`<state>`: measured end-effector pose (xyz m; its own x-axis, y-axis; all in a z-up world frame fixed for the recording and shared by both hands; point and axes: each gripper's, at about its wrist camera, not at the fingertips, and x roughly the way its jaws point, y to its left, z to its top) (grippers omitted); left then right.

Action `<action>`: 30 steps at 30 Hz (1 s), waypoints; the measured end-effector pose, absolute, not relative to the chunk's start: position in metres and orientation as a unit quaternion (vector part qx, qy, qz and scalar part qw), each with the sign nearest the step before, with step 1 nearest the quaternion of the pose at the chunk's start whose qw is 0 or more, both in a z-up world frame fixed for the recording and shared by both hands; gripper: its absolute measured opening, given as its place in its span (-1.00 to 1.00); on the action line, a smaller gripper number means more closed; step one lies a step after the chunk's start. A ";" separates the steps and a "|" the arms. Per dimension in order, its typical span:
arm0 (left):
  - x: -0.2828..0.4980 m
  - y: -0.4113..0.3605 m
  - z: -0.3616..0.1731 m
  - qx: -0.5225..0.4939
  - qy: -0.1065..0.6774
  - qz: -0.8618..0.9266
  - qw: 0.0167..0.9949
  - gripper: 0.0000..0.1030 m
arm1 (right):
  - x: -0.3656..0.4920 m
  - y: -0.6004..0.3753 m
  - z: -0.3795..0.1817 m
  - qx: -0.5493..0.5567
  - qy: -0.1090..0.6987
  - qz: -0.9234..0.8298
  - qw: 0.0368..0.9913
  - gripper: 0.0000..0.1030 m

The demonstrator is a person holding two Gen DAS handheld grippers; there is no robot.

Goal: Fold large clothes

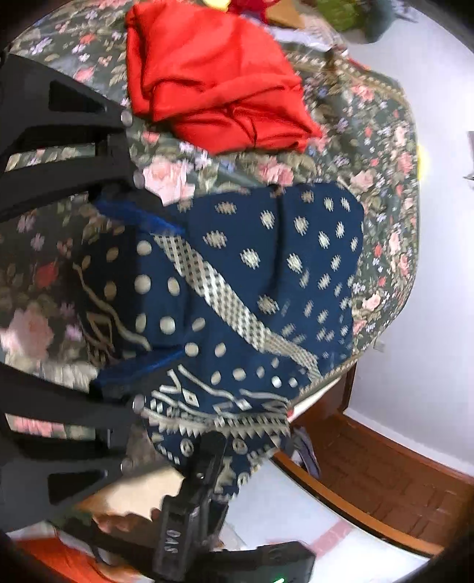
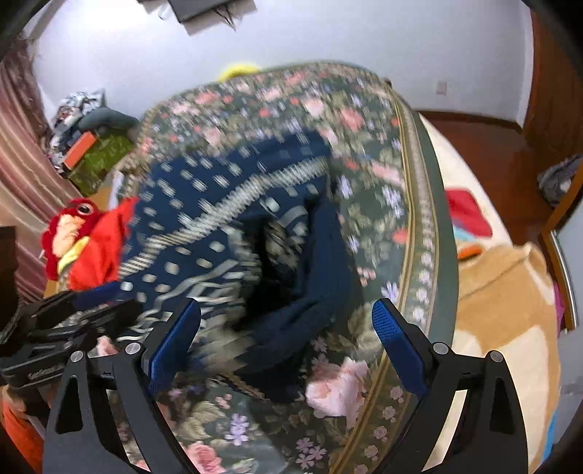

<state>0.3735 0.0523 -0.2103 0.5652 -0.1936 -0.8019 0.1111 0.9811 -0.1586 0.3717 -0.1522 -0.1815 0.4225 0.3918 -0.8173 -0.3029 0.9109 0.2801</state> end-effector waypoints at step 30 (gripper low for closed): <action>0.308 0.128 -0.220 -0.057 0.464 -0.006 0.884 0.47 | 0.318 -0.181 -0.179 0.000 0.512 0.182 0.839 0.82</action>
<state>0.3081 0.1279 -0.2200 0.5695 -0.0645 -0.8195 -0.0422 0.9933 -0.1075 0.3181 -0.1812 -0.1790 0.4086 0.3050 -0.8602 -0.3053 0.9339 0.1861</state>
